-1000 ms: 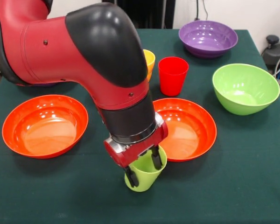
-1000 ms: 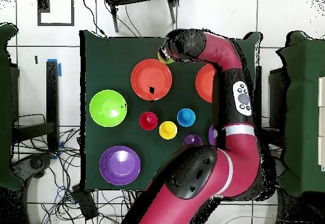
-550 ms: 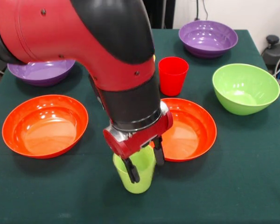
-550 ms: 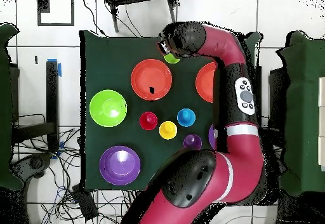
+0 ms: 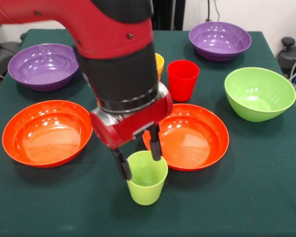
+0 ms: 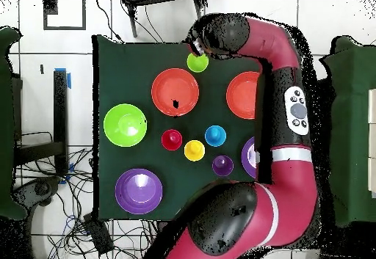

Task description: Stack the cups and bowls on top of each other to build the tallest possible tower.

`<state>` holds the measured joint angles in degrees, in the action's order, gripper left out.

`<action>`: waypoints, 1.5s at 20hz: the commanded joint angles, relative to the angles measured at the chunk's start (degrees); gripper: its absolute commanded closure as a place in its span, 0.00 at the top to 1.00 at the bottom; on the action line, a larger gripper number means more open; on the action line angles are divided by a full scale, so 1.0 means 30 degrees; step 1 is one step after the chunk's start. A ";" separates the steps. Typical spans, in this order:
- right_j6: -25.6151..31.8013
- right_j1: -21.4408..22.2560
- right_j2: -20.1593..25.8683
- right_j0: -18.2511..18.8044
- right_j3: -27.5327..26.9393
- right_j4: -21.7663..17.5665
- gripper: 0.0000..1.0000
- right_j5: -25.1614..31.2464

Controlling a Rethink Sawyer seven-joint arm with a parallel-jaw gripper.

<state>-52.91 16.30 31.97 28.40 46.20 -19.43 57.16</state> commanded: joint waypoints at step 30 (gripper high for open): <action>-0.1616 0.2885 -0.4057 -0.0446 0.4907 -0.1019 1.00 0.1510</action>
<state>-52.91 22.65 23.67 26.10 51.96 -20.03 63.86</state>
